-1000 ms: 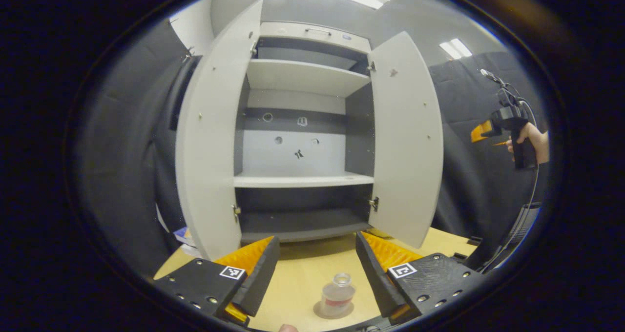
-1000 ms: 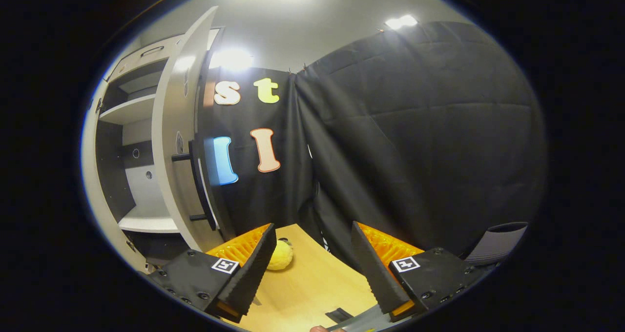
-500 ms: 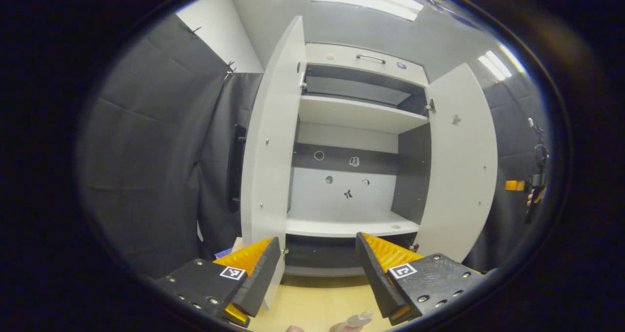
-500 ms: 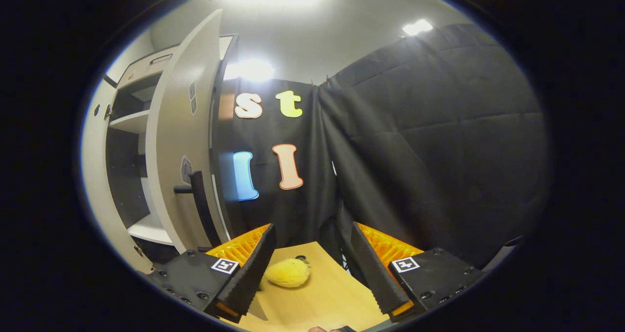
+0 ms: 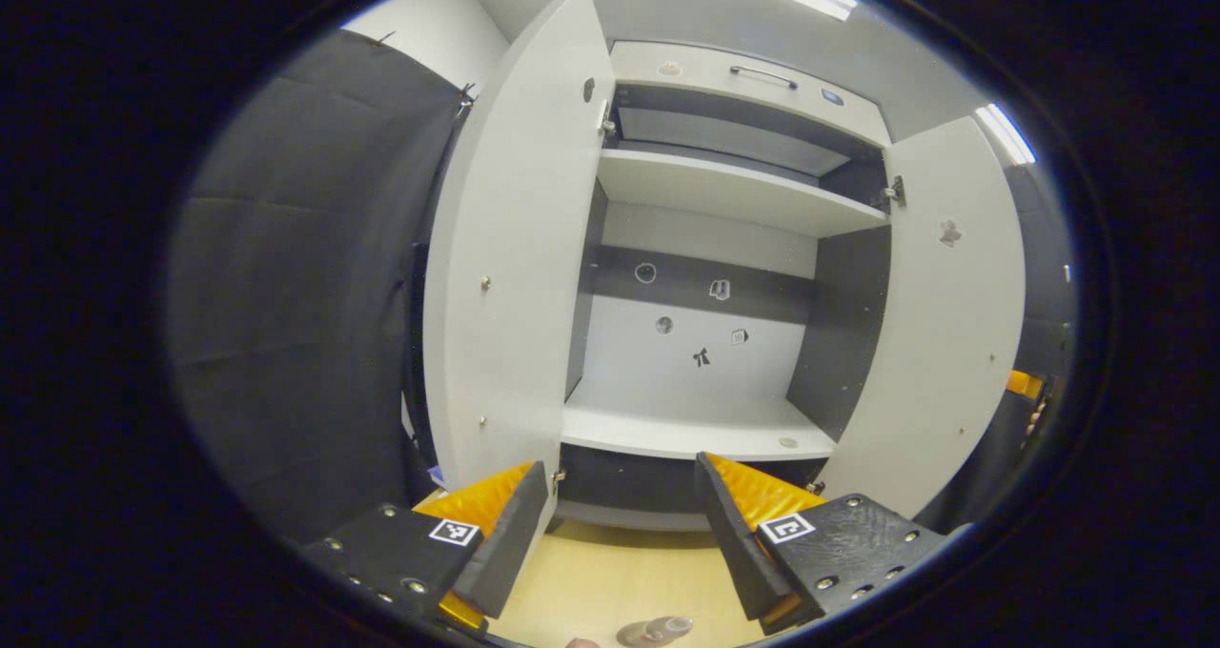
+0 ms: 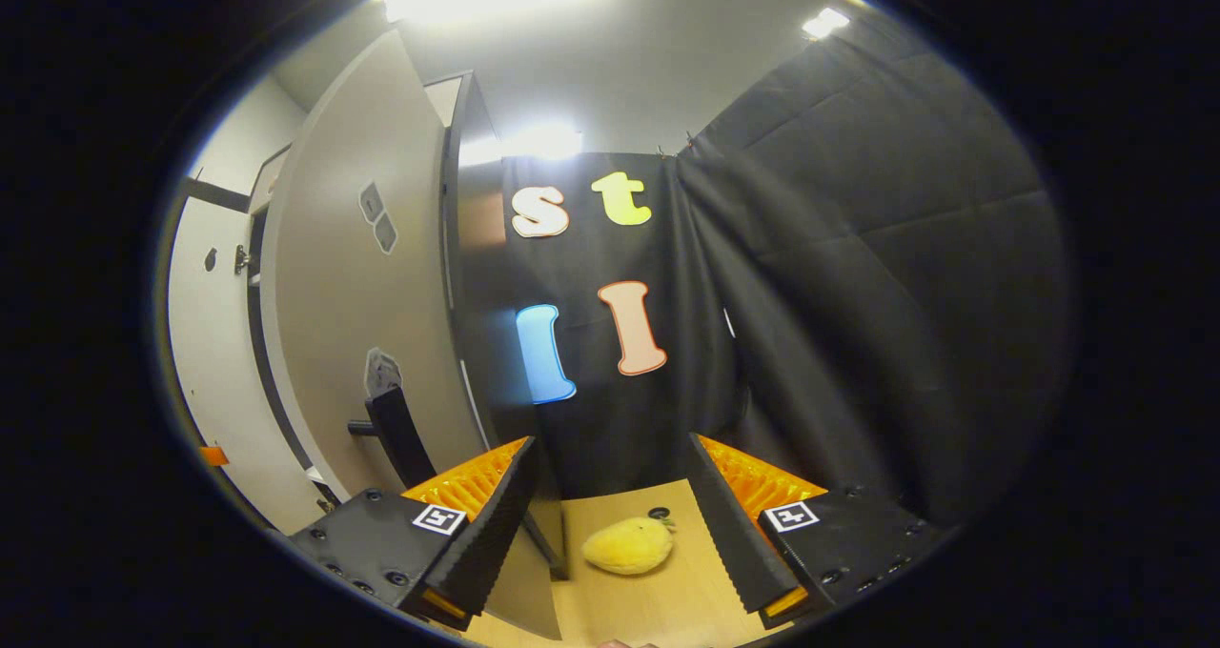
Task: Grasp the bottle in the cabinet with the left hand and place it on the coaster, then close the right door with the right hand and the left door with the left hand.
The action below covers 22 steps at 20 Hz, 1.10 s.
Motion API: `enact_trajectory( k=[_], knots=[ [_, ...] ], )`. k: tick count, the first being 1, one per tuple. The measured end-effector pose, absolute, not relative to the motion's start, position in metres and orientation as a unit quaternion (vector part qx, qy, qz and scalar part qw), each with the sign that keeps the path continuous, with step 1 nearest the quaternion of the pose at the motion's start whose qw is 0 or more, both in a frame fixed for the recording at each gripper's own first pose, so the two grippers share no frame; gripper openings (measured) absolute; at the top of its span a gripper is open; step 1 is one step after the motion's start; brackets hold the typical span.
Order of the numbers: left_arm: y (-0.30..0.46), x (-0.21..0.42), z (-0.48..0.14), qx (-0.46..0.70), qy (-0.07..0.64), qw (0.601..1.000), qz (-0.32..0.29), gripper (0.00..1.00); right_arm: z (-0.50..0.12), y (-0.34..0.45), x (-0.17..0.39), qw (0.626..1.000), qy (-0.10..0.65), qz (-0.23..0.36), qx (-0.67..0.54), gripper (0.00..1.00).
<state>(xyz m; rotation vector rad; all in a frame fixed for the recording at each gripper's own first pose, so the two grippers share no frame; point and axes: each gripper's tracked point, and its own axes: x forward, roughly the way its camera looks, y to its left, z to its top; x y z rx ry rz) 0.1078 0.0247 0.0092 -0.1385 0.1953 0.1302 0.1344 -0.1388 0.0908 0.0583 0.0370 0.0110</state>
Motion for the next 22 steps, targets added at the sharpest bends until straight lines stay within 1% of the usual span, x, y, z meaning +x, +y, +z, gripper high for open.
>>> enact_trajectory(
  k=[3,9,13,17,22],
  knots=[
    [0.018,0.103,0.015,-0.048,0.093,0.991,0.077,0.9,0.087,-0.124,0.144,0.998,0.023,0.05,0.02,0.98],
    [0.002,0.089,0.012,-0.027,0.102,0.989,0.101,0.9,0.088,-0.103,0.158,0.993,0.034,0.114,0.006,0.96],
    [-0.003,0.077,0.009,-0.024,0.104,0.988,0.114,0.9,0.083,-0.094,0.156,0.989,0.04,0.136,0.03,0.96],
    [-0.006,0.071,0.005,-0.035,0.105,0.987,0.119,0.9,0.086,-0.085,0.151,0.991,0.022,0.133,0.012,0.96],
    [0.005,0.066,0.0,-0.052,0.101,0.986,0.121,0.9,0.083,-0.051,0.147,0.988,0.021,0.153,0.004,0.96]
  ],
)
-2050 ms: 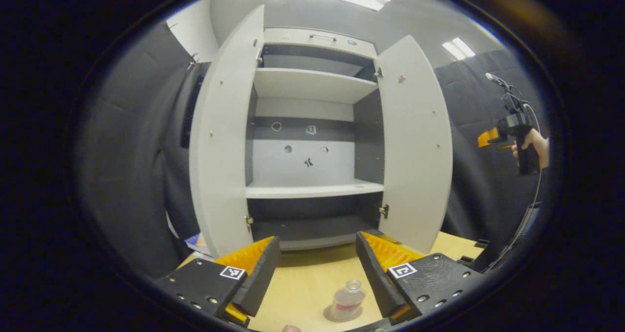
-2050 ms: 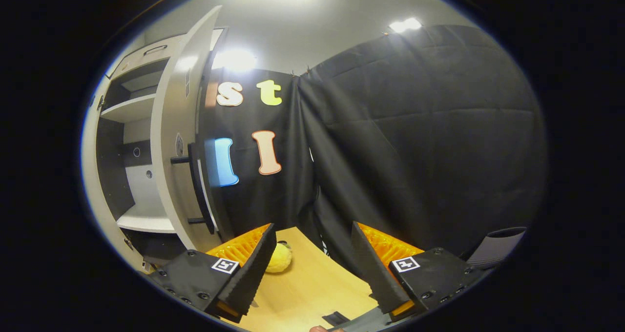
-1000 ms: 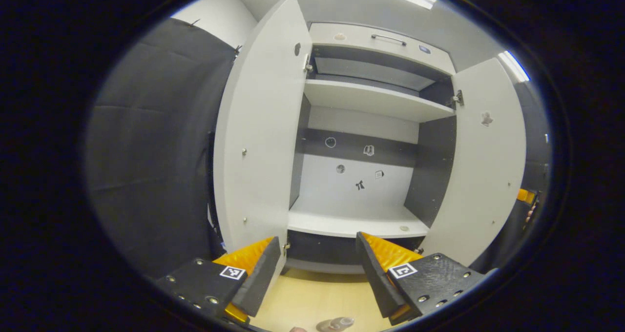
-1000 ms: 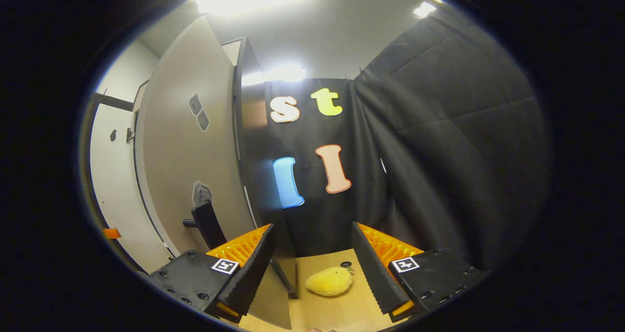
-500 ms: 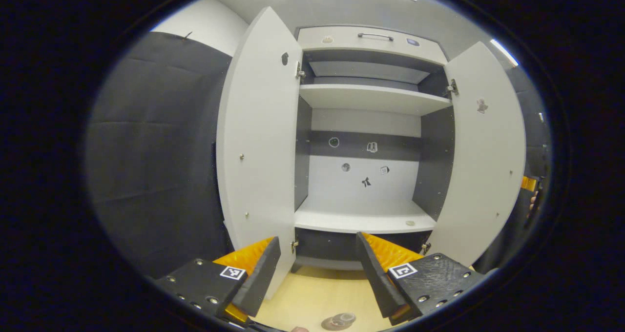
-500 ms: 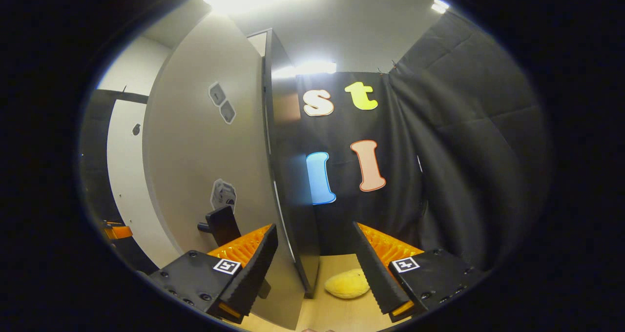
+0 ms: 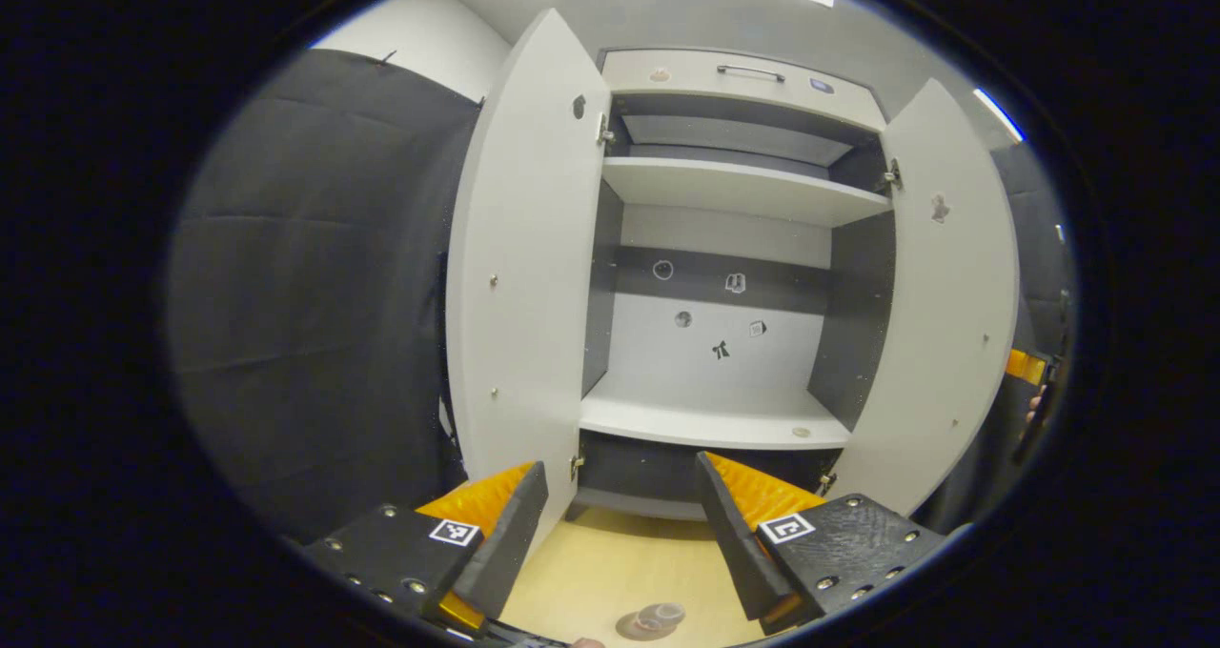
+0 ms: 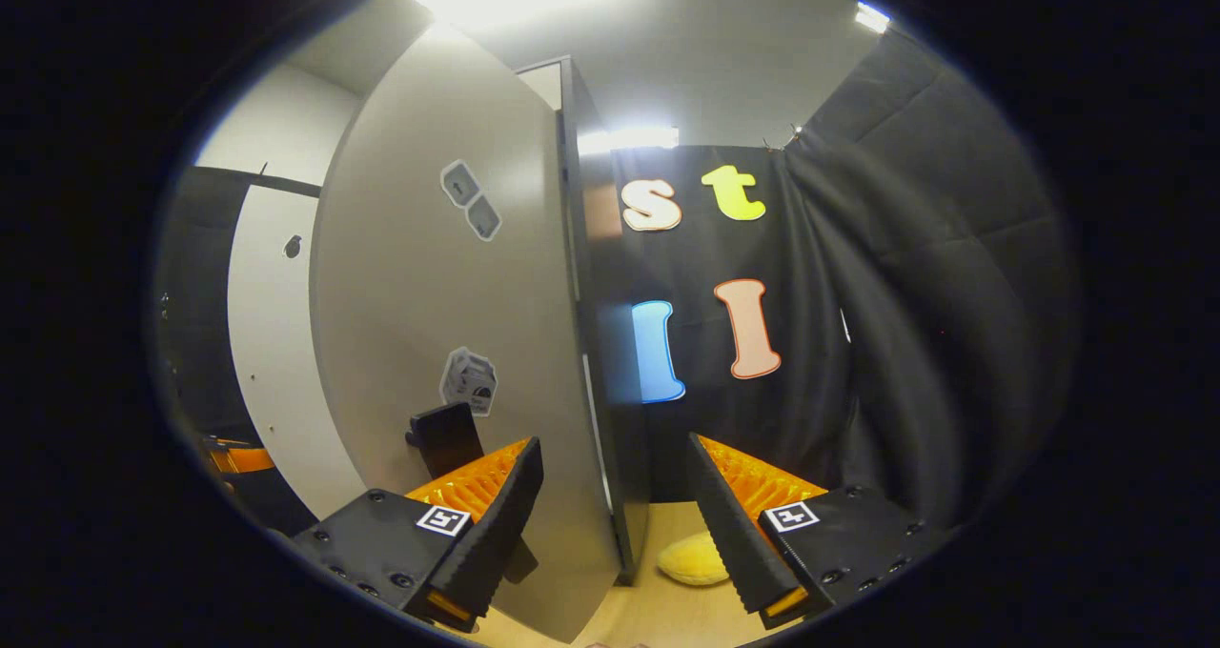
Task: Grasp the bottle in the cabinet with the left hand and place it on the coaster, then close the right door with the right hand and the left door with the left hand.
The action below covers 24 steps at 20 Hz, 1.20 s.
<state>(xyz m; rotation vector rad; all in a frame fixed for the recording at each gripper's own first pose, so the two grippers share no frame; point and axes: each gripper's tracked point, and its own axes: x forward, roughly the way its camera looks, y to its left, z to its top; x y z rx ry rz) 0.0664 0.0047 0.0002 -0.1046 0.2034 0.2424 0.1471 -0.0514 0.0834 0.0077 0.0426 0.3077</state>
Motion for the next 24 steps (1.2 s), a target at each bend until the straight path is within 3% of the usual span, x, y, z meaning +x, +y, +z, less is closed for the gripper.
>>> enact_trajectory(
  k=[15,16,17,18,23,24],
  knots=[
    [0.077,0.027,-0.003,-0.059,0.091,0.986,0.127,0.9,0.063,0.055,0.155,0.988,0.032,0.146,0.038,0.96],
    [0.083,0.023,-0.002,-0.054,0.088,0.986,0.132,0.94,0.06,0.067,0.158,0.988,0.035,0.148,0.035,0.96],
    [0.088,0.017,-0.004,-0.049,0.086,0.986,0.137,0.9,0.057,0.077,0.161,0.987,0.037,0.15,0.032,0.96],
    [0.094,0.012,-0.004,-0.047,0.084,0.985,0.141,0.94,0.055,0.086,0.164,0.987,0.039,0.152,0.028,0.96],
    [0.131,-0.014,-0.009,-0.054,0.077,0.982,0.161,0.9,0.054,0.092,0.161,0.991,0.034,0.129,0.031,0.96],
    [0.14,-0.018,-0.012,-0.054,0.076,0.982,0.166,0.83,0.054,0.091,0.161,0.991,0.033,0.124,0.033,0.96]
  ],
)
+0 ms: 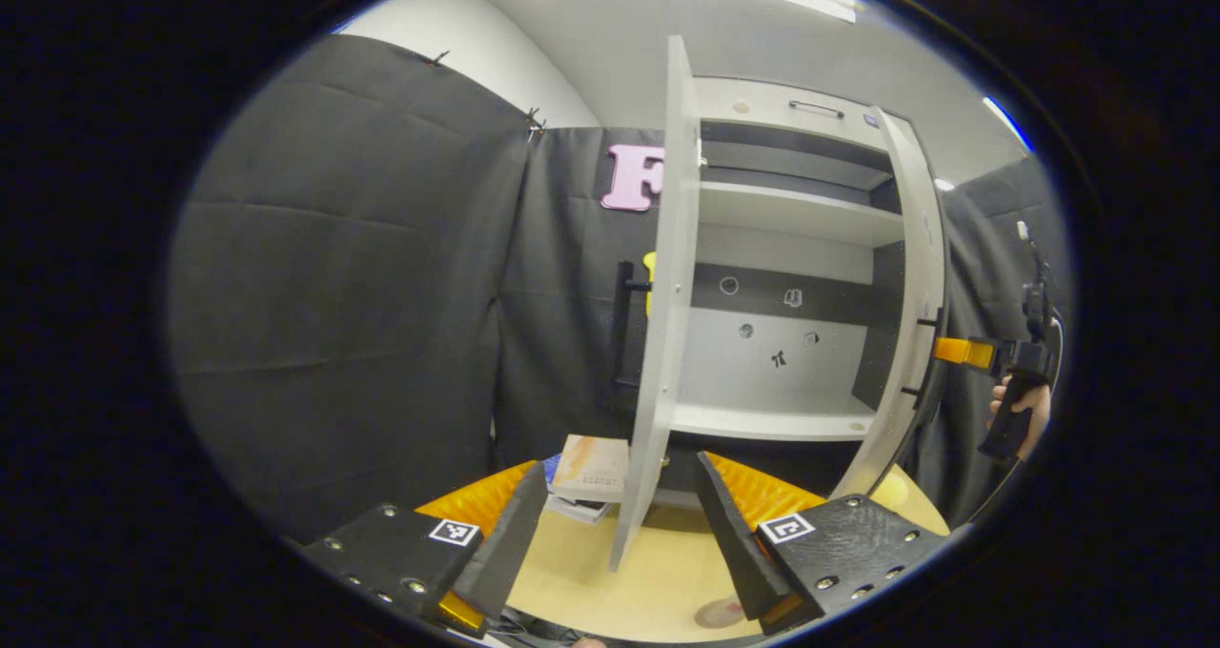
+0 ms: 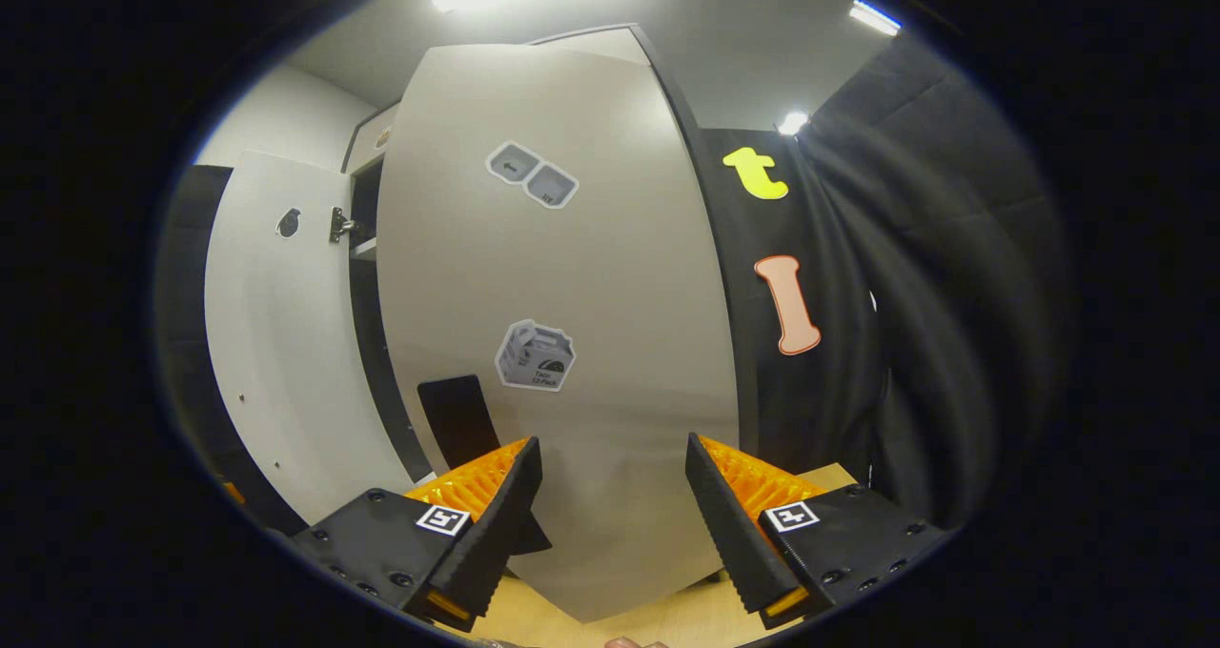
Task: Grasp the bottle in the cabinet with the left hand and place it on the coaster, then close the right door with the right hand and the left door with the left hand.
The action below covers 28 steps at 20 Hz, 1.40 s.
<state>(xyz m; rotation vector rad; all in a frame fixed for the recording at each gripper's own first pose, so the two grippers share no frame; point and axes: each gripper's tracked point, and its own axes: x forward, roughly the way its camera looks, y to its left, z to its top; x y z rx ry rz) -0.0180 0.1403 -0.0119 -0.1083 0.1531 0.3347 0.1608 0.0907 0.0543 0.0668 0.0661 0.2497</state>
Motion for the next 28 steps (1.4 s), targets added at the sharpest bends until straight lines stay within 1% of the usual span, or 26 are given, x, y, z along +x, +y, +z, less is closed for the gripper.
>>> enact_trajectory(
  k=[1,3,4,6,10,11,12,14,15,16,17,18,19,20,22,23,24,25,28],
  knots=[
    [0.15,-0.021,-0.013,-0.052,0.075,0.981,0.17,0.9,0.054,0.089,0.161,0.992,0.032,0.117,0.033,0.96],
    [0.17,-0.021,-0.014,-0.049,0.073,0.98,0.179,0.9,0.052,0.083,0.157,0.994,0.032,0.104,0.029,0.96],
    [0.18,-0.022,-0.013,-0.049,0.071,0.979,0.183,0.85,0.05,0.081,0.153,0.994,0.033,0.099,0.028,0.96],
    [0.196,-0.025,-0.014,-0.053,0.066,0.979,0.188,0.9,0.047,0.078,0.146,0.995,0.033,0.089,0.027,0.96],
    [0.235,-0.016,-0.005,-0.041,0.05,0.978,0.197,0.9,0.042,0.075,0.134,0.997,0.034,0.07,0.014,0.96],
    [0.243,-0.011,0.0,-0.035,0.043,0.979,0.196,0.94,0.04,0.074,0.132,0.997,0.034,0.067,0.011,0.96],
    [0.249,-0.005,0.003,-0.031,0.04,0.98,0.194,0.9,0.039,0.073,0.129,0.997,0.034,0.063,0.008,0.96],
    [0.262,0.005,0.008,-0.028,0.028,0.98,0.193,0.9,0.033,0.071,0.123,0.998,0.038,0.055,0.004,0.96],
    [0.266,0.013,0.012,-0.029,0.018,0.982,0.186,0.9,0.029,0.071,0.119,0.998,0.04,0.051,0.004,0.96],
    [0.269,0.025,0.015,-0.031,0.007,0.985,0.172,0.97,0.025,0.07,0.116,0.998,0.043,0.048,0.006,0.96],
    [0.271,0.033,0.01,-0.034,0.004,0.986,0.161,0.82,0.02,0.07,0.112,0.998,0.048,0.046,0.008,0.96],
    [0.273,0.043,0.009,-0.037,0.001,0.988,0.147,0.9,0.015,0.07,0.108,0.998,0.053,0.043,0.008,0.96],
    [0.275,0.054,0.011,-0.041,-0.001,0.99,0.135,0.9,0.011,0.068,0.105,0.998,0.058,0.039,0.007,0.96],
    [0.277,0.063,0.014,-0.044,-0.008,0.991,0.126,0.98,0.007,0.066,0.1,0.998,0.061,0.034,0.006,0.96],
    [0.277,0.078,0.029,-0.051,-0.034,0.993,0.1,0.97,0.001,0.062,0.093,0.997,0.066,0.025,0.007,0.96],
    [0.277,0.084,0.035,-0.052,-0.046,0.994,0.086,0.82,-0.002,0.059,0.089,0.998,0.068,0.018,0.005,0.96],
    [0.277,0.094,0.041,-0.051,-0.053,0.995,0.073,0.97,-0.004,0.056,0.086,0.998,0.069,0.011,0.004,0.96],
    [0.277,0.105,0.046,-0.049,-0.055,0.995,0.065,0.97,-0.006,0.054,0.082,0.998,0.07,0.005,0.004,0.96],
    [0.275,0.127,0.052,-0.04,-0.05,0.997,0.038,0.93,-0.01,0.048,0.073,0.997,0.072,-0.008,0.009,0.96]
  ],
)
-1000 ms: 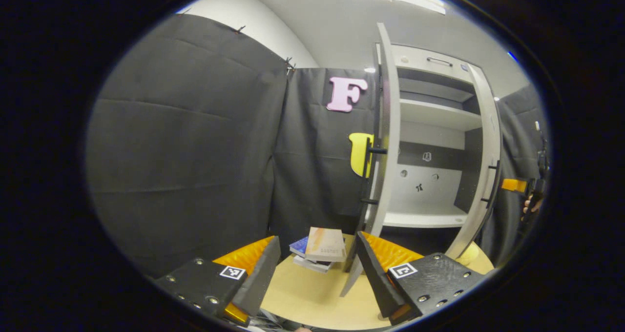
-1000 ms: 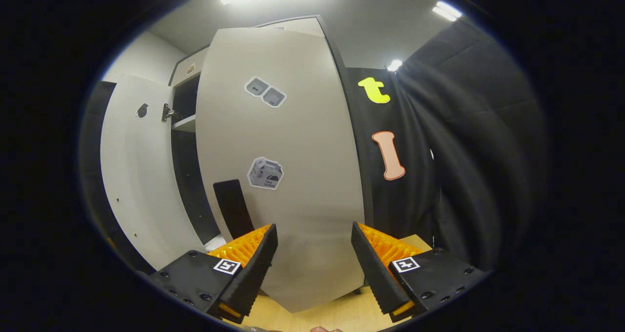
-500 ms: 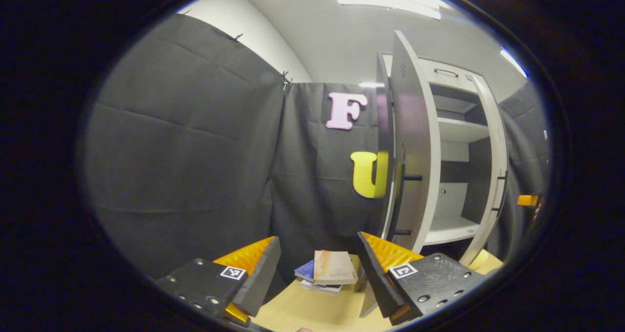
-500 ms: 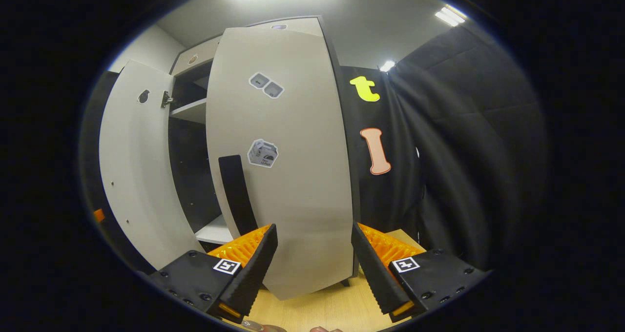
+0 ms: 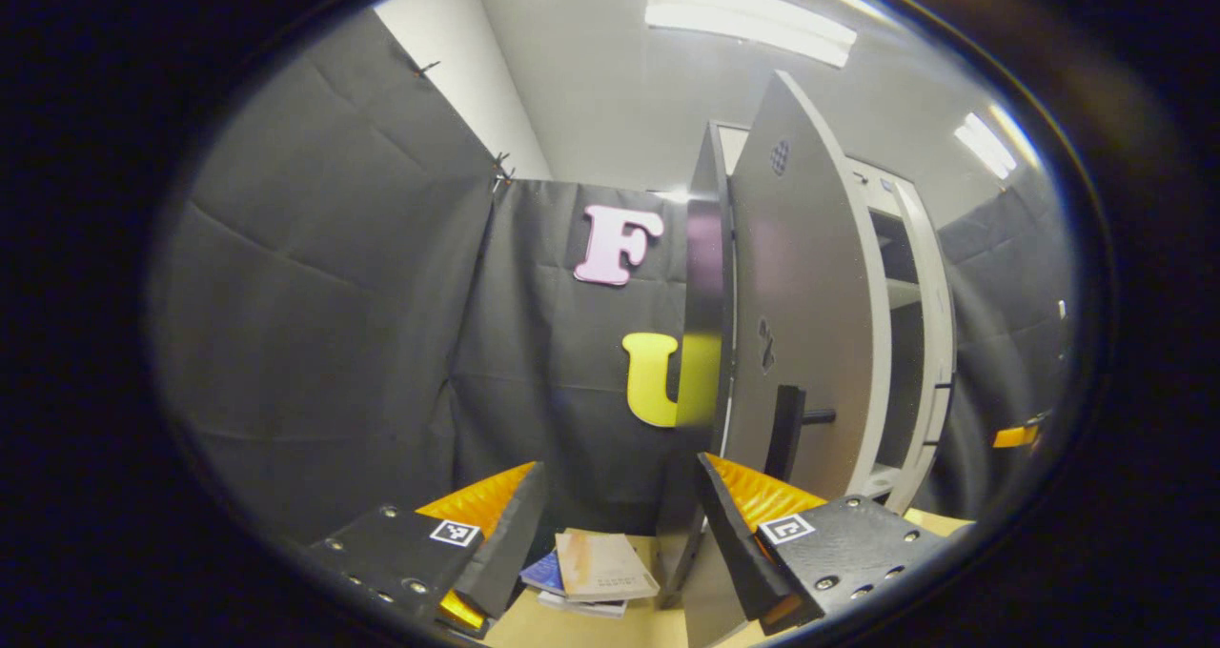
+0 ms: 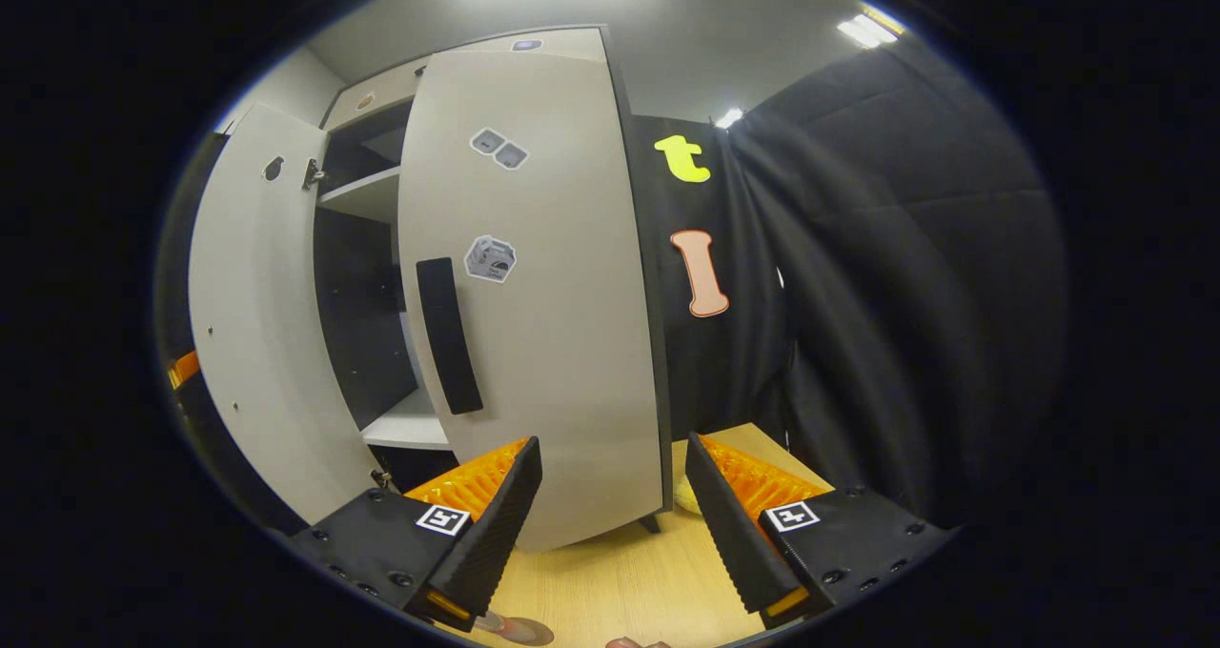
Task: Grasp the bottle in the cabinet with the left hand and place it on the coaster, then close the right door with the right hand and the left door with the left hand.
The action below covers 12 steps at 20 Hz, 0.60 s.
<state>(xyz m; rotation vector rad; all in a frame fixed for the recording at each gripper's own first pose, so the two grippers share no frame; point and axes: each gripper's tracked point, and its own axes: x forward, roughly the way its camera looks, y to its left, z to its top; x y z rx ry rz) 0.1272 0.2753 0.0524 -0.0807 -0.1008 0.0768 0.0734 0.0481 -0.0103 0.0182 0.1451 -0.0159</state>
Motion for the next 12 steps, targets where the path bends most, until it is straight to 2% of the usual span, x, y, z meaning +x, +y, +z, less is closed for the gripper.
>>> enact_trajectory(
  k=[5,6,11,12],
  knots=[
    [0.261,0.154,0.049,-0.053,-0.023,0.998,-0.006,0.9,-0.017,0.036,0.061,0.997,0.075,-0.033,0.017,0.97],
    [0.257,0.16,0.049,-0.054,-0.02,0.998,-0.011,0.97,-0.019,0.033,0.059,0.996,0.076,-0.037,0.02,0.96],
    [0.24,0.167,0.055,-0.002,-0.016,1.0,-0.025,0.97,-0.031,0.02,0.051,0.994,0.084,-0.058,0.033,0.96],
    [0.236,0.167,0.061,0.019,-0.017,0.999,-0.025,0.83,-0.035,0.017,0.049,0.994,0.086,-0.062,0.034,0.96]
  ],
)
